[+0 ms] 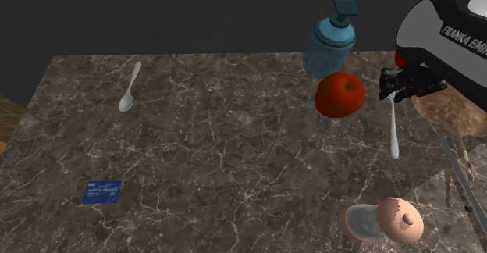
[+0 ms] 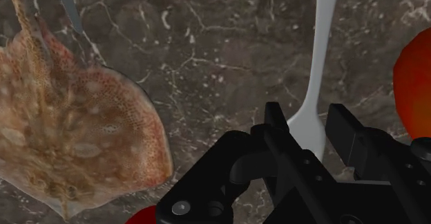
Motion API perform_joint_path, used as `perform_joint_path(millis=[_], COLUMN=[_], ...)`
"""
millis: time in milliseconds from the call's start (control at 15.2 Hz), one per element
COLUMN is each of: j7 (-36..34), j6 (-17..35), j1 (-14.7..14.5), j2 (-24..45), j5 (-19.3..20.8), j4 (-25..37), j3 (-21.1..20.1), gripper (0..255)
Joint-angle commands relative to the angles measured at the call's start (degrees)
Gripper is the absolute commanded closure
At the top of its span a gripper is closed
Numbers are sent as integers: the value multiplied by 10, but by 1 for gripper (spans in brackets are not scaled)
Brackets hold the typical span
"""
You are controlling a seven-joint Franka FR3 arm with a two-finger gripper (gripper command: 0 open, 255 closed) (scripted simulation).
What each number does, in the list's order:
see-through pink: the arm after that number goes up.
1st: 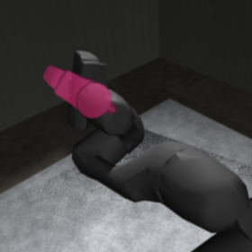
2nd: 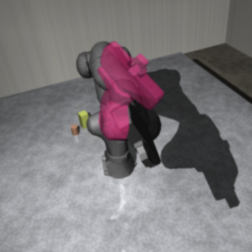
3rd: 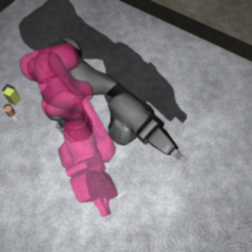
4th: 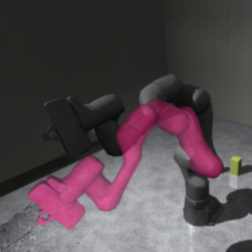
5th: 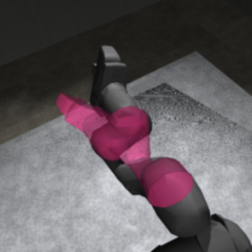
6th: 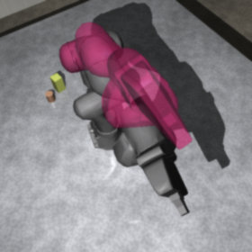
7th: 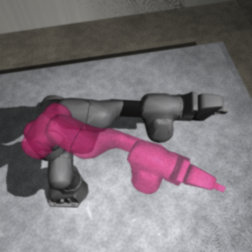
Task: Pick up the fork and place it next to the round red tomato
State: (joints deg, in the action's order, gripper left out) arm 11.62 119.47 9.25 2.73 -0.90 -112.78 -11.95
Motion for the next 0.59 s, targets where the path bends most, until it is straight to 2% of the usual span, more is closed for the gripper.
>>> perform_joint_path(millis=[0,528], j7=[-1,-4], j6=[15,74], j1=[0,-1], j2=[5,28], j5=[1,6], j4=[-10,-46], j3=[0,0], gripper=[255,255])
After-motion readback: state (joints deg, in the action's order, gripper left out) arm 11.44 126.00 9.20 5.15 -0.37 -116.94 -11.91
